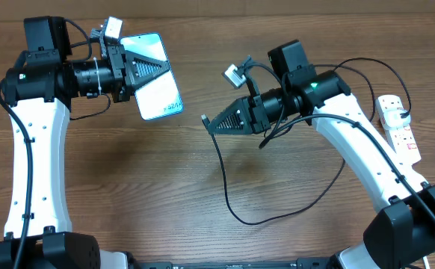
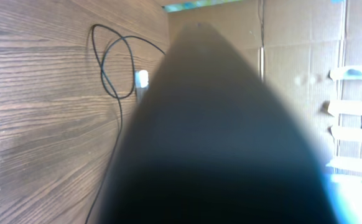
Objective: Plug charger to phone and switch on socket
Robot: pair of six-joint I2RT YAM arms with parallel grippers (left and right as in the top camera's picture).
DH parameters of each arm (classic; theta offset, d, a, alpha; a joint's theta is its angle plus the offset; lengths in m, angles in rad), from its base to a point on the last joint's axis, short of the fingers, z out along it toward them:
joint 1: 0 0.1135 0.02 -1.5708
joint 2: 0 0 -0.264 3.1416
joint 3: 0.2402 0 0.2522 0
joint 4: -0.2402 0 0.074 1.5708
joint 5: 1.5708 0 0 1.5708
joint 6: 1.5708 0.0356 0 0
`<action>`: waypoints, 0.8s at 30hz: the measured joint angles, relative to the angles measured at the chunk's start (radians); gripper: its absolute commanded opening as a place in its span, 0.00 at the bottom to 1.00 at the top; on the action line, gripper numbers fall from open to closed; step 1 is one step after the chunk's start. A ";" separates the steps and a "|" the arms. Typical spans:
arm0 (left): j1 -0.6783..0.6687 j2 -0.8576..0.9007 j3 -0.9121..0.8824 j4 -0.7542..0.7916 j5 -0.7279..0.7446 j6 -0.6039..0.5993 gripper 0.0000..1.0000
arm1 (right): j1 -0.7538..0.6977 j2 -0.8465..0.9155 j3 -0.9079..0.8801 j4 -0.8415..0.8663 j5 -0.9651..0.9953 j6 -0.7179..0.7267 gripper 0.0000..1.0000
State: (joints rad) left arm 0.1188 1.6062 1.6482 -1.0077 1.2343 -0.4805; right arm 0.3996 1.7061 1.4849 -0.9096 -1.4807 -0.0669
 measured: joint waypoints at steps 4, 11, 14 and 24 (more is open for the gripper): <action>-0.015 0.000 0.000 0.015 -0.021 -0.033 0.05 | 0.008 0.000 0.011 -0.002 0.019 0.052 0.04; -0.045 0.000 0.000 0.055 -0.032 -0.069 0.04 | 0.071 0.000 0.011 0.012 0.029 0.083 0.04; -0.055 0.000 0.000 0.059 -0.034 -0.072 0.05 | 0.086 0.000 0.011 0.051 0.018 0.096 0.04; -0.083 0.000 0.000 0.063 -0.035 -0.090 0.04 | 0.086 0.000 0.011 0.151 0.002 0.181 0.04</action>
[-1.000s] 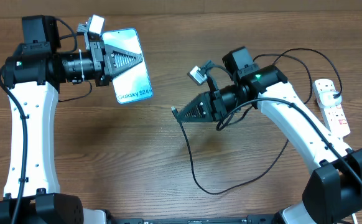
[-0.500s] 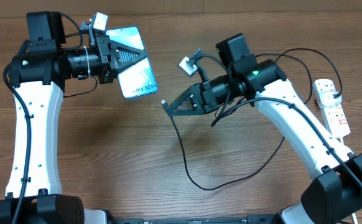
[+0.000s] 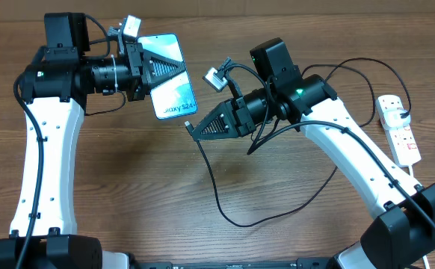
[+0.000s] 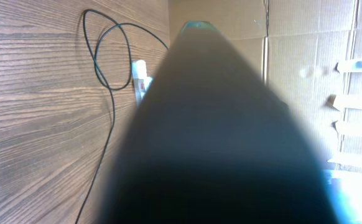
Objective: Plug charger to phone and switch on socket
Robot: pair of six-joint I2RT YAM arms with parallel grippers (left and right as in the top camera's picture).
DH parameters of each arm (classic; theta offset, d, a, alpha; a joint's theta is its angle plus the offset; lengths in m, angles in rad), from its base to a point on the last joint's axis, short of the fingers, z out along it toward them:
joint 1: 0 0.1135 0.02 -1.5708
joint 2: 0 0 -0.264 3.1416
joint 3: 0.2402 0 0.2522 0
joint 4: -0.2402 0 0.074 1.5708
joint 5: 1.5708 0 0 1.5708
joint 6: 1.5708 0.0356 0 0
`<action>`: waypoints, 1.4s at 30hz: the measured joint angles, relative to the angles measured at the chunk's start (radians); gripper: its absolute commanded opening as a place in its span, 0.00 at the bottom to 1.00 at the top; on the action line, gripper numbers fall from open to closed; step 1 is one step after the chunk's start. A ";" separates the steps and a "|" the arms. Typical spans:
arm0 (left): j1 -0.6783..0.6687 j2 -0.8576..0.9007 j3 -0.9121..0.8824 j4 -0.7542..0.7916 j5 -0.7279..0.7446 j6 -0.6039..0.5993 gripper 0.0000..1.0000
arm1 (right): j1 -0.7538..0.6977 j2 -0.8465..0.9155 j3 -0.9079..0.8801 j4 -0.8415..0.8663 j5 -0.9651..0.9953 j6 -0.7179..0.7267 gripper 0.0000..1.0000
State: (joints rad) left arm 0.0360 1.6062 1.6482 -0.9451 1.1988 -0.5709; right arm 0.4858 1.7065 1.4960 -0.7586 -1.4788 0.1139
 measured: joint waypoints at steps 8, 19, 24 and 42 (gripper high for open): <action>-0.004 0.000 0.000 0.004 0.000 -0.001 0.04 | 0.000 0.000 0.000 0.063 0.000 0.048 0.04; -0.010 0.000 0.000 0.011 0.000 -0.004 0.04 | 0.000 0.000 0.000 0.132 0.000 0.134 0.04; -0.010 0.000 0.000 0.030 0.000 -0.007 0.04 | 0.000 0.000 0.000 0.134 0.001 0.143 0.04; -0.037 0.000 0.000 0.059 -0.003 -0.056 0.04 | 0.000 0.000 0.000 0.145 0.000 0.147 0.04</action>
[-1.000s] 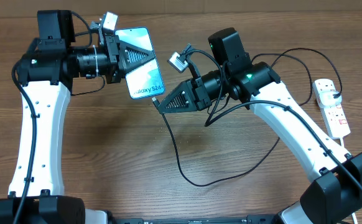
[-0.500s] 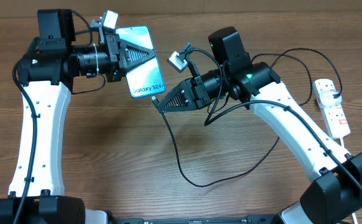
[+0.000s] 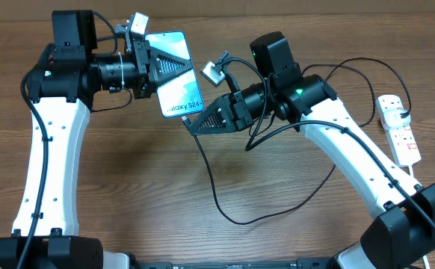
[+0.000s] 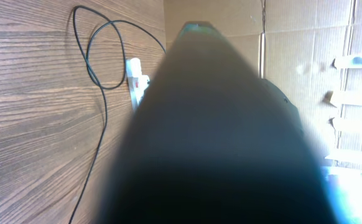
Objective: Plug charger to phone and switch on socket
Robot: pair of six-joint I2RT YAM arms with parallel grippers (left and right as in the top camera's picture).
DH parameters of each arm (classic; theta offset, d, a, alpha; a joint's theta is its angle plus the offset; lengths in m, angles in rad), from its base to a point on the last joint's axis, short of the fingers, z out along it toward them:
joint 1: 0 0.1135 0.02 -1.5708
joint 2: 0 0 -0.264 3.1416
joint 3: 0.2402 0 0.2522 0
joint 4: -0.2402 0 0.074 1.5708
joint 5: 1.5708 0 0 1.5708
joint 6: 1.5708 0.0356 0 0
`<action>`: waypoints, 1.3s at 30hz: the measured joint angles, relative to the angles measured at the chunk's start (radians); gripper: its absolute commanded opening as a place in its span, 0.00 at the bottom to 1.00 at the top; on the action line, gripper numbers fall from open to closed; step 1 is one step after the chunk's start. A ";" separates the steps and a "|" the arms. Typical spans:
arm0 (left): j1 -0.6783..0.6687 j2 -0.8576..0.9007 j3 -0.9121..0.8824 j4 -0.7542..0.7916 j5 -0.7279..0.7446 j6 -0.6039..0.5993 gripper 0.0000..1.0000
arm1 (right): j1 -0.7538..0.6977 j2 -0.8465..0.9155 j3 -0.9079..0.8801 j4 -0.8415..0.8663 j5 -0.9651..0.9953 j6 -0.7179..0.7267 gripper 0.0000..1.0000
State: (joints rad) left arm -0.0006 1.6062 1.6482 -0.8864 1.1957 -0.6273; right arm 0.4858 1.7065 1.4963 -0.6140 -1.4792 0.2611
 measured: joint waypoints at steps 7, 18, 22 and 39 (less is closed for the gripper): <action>0.000 0.000 0.000 0.000 -0.001 0.000 0.04 | 0.000 0.000 0.000 0.001 0.001 0.000 0.04; 0.000 0.000 0.000 0.000 -0.015 0.002 0.04 | 0.000 0.000 0.000 0.001 0.001 0.001 0.04; 0.000 0.000 0.000 0.000 -0.015 0.002 0.04 | 0.000 0.000 0.000 0.001 0.001 0.000 0.04; 0.000 0.000 0.000 0.000 -0.023 0.002 0.04 | -0.015 0.000 0.000 0.008 0.002 0.027 0.04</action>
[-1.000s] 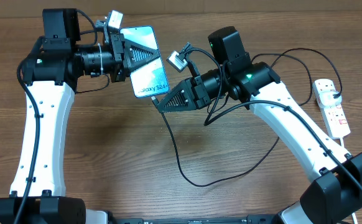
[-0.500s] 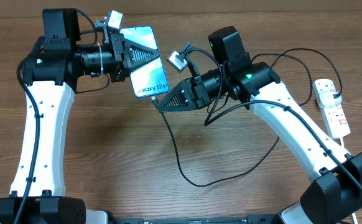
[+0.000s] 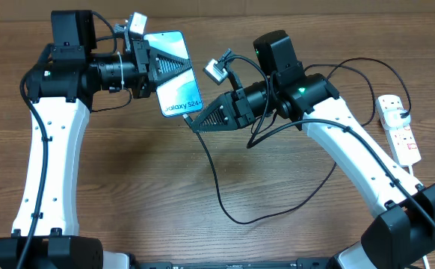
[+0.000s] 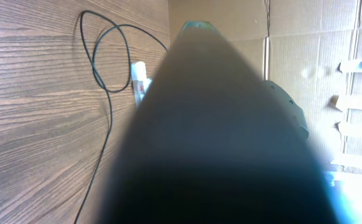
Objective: Plug charger to phone and switch on socket
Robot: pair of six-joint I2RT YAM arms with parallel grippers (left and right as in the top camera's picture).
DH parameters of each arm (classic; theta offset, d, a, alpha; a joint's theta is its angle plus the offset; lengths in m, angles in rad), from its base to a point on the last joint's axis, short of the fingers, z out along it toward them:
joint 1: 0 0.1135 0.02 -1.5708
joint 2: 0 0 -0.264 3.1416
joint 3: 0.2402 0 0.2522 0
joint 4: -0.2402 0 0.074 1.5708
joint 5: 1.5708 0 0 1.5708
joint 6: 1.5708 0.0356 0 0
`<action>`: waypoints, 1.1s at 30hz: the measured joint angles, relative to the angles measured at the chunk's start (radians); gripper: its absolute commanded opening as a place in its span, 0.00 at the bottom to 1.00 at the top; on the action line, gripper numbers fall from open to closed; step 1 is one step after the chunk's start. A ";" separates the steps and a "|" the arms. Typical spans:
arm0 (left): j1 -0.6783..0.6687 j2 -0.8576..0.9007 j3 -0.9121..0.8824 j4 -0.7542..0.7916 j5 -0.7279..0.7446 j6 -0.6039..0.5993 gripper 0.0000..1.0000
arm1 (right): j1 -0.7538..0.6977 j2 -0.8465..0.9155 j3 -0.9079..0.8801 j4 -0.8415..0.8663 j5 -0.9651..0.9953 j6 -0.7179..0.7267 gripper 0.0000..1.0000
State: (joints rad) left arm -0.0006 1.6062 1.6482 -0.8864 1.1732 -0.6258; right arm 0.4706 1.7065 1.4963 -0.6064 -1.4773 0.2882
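Note:
A phone [image 3: 176, 77] with a lit screen hangs in the air at upper left of centre, my left gripper [image 3: 160, 67] shut on its upper half. In the left wrist view the phone [image 4: 218, 137] is a dark blurred mass that fills most of the frame. My right gripper [image 3: 196, 124] is shut on the black charger cable's plug, its tip right at the phone's lower edge. The cable [image 3: 219, 190] loops down over the table and back to the white socket strip [image 3: 399, 127] at the right edge; the strip [image 4: 139, 79] also shows in the wrist view.
The brown wooden table [image 3: 128, 194] carries only the cable loop and the socket strip. Cardboard walls [image 4: 305, 37] stand behind the table. Both white arms reach in from the front corners.
My right gripper with the plug has shifted a little to the right and up, staying at the phone's lower edge. The left arm and the phone have hardly moved.
At first the phone was held at upper left and the plug well apart to its right. Then both arms stood closer together. Later the plug tip was at the phone's bottom edge, where it still is now.

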 measured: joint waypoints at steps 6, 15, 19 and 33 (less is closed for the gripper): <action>0.000 0.000 0.000 0.004 0.000 0.000 0.04 | 0.000 0.000 0.000 0.047 0.000 0.030 0.04; 0.000 0.000 0.000 0.012 -0.004 0.000 0.04 | 0.000 0.000 0.000 0.082 0.013 0.109 0.04; 0.000 0.000 0.000 0.012 -0.011 0.000 0.04 | 0.000 0.000 0.000 0.083 0.024 0.132 0.04; 0.005 0.000 0.000 0.019 -0.038 0.000 0.04 | 0.002 0.000 0.000 0.126 0.074 0.208 0.04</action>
State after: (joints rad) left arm 0.0044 1.6062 1.6482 -0.8673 1.1355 -0.6262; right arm 0.4721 1.7061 1.4960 -0.4805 -1.4029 0.4965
